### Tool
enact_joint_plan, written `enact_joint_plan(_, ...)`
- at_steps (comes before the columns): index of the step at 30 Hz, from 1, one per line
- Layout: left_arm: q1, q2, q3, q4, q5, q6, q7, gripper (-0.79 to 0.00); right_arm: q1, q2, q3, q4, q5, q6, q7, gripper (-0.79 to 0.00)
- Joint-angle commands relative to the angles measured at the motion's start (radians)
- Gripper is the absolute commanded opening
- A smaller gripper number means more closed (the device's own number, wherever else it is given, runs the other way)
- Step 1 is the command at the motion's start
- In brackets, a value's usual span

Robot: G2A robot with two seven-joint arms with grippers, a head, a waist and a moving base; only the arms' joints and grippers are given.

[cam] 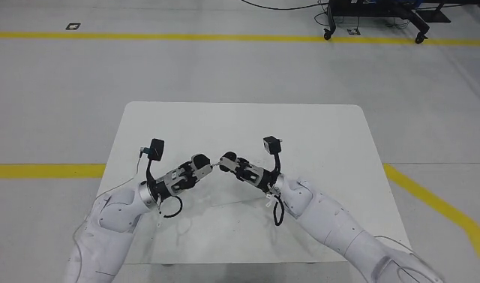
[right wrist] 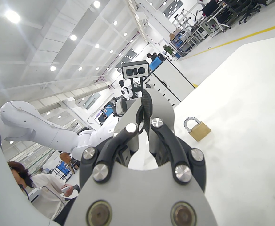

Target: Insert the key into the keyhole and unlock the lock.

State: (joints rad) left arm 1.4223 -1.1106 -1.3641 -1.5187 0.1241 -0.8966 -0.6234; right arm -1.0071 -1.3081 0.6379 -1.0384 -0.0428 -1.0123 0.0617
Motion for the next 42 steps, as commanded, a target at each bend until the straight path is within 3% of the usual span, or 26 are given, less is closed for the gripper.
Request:
enact_joint_plan(1,0.001,0.002,0.0,0.003,-0.004,-0.005,0.002,-0.499,0.006,-0.007,-0.004,0.005,-0.01,0.0,0.002,-0.785)
enact_joint_plan(6,0.002,0.007,0.005,0.01,-0.02,-0.024,0.003,-0.489,0.019,-0.027,-0.013,0.03,-0.051,0.0,-0.003,-0.785)
enact_joint_plan(14,0.015,0.015,0.007,0.004,-0.016,-0.04,0.006,-0.576,0.021,-0.045,0.006,0.039,-0.124,0.0,-0.051,-0.785)
enact_joint_plan(19,0.021,0.019,0.016,0.003,-0.012,-0.039,0.004,-0.785,0.01,-0.049,0.02,0.034,-0.159,0.0,-0.07,-0.785)
enact_joint_plan(26,0.015,0.022,0.026,0.009,-0.006,-0.013,0.029,-0.785,0.0,-0.054,0.03,0.035,-0.183,0.0,-0.069,-0.785)
enact_joint_plan(27,0.014,0.022,0.027,0.007,-0.003,-0.008,0.032,-0.785,-0.001,-0.055,0.031,0.036,-0.184,0.0,-0.068,-0.708)
enact_joint_plan(28,0.014,0.023,0.028,0.007,0.0,-0.006,0.036,-0.785,-0.002,-0.056,0.032,0.036,-0.185,0.0,-0.067,-0.514)
enact_joint_plan(29,0.014,0.023,0.027,0.008,0.004,-0.004,0.041,-0.785,-0.003,-0.057,0.033,0.037,-0.186,0.0,-0.067,-0.074)
enact_joint_plan(30,0.014,0.024,0.026,0.008,0.006,-0.003,0.047,-0.785,-0.003,-0.058,0.035,0.036,-0.187,0.0,-0.067,0.0)
enact_joint_plan(42,0.045,0.027,-0.021,0.039,-0.016,0.05,0.164,-0.785,-0.008,-0.059,0.037,0.031,-0.185,0.0,-0.071,0.0)
